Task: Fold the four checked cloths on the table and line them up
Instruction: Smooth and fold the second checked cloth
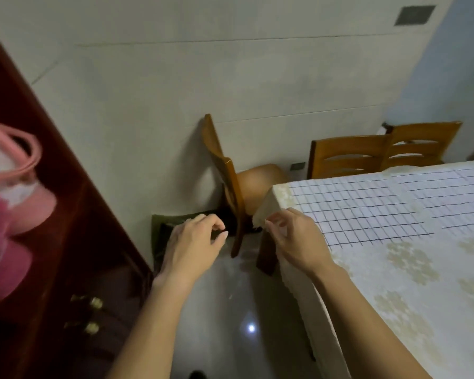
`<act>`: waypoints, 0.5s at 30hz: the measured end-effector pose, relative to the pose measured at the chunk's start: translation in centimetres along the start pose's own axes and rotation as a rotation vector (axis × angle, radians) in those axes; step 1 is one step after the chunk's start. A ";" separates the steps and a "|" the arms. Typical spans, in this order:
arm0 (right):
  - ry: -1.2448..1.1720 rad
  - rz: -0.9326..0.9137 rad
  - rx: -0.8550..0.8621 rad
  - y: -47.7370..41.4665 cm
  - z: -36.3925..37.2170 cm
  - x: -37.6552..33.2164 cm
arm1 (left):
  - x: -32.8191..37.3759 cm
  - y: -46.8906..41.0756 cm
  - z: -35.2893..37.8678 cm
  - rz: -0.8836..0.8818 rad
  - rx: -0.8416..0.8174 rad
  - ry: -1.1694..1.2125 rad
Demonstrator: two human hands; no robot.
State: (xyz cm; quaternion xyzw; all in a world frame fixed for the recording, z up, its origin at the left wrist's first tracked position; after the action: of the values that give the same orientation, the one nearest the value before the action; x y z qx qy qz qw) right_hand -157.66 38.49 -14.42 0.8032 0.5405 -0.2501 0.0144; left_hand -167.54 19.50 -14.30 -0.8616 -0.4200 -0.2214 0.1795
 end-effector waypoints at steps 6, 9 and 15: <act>-0.009 0.203 0.103 -5.2 0.0 1.1 | 0.0 -9.9 0.7 0.199 -0.127 0.017; 0.040 0.300 0.060 -5.7 1.8 3.8 | 0.0 -13.2 2.8 0.258 -0.186 0.023; 0.107 0.449 0.067 -9.1 1.8 11.7 | 2.7 -20.7 9.2 0.357 -0.309 0.027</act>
State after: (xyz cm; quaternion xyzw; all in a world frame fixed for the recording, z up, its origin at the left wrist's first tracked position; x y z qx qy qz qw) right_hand -162.97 51.78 -18.64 0.9154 0.3398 -0.2153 0.0144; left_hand -180.55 37.86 -18.03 -0.9364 -0.2197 -0.2594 0.0873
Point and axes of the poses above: each hand's wrist, its own y-axis away from the middle knuckle, its own z-axis out of the palm, x = y × z, the point moved 8 cm from there along -y, towards the middle knuckle, and after that the axes turned 7 degrees about y, right-handed, at the moved point
